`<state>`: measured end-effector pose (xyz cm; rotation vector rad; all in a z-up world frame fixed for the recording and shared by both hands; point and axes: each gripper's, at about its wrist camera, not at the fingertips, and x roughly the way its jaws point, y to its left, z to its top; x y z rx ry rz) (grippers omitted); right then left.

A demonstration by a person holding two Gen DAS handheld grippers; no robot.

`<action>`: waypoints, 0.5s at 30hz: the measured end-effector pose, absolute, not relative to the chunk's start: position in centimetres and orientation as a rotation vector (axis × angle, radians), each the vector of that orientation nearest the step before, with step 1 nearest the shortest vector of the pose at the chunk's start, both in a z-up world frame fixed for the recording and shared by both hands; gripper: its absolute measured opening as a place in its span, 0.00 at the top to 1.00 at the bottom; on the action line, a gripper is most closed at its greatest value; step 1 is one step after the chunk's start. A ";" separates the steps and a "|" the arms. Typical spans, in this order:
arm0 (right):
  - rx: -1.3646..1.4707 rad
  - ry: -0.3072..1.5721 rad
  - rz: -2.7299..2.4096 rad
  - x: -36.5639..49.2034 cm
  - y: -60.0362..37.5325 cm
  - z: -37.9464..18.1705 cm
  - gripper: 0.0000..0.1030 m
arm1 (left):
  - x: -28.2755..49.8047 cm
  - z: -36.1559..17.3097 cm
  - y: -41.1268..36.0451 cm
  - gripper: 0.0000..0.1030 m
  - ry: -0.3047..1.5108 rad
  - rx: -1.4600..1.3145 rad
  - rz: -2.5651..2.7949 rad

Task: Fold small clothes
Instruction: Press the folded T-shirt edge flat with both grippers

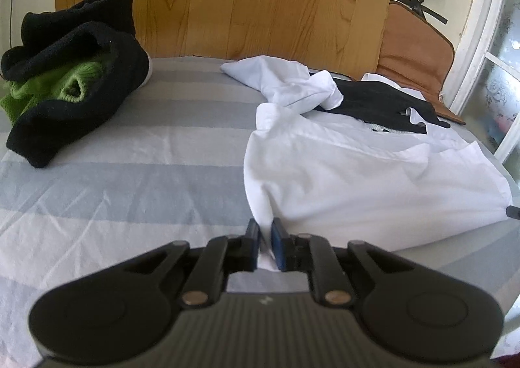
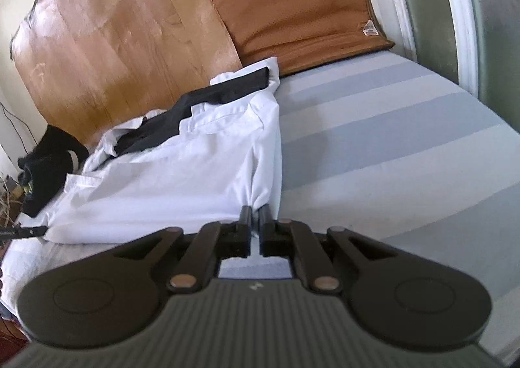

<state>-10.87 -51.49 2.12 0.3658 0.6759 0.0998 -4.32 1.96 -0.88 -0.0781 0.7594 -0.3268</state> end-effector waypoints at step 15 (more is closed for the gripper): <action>0.184 0.698 -0.043 -11.2 -48.1 3.0 0.81 | -5.5 -1.0 0.9 0.85 0.710 -0.021 -0.279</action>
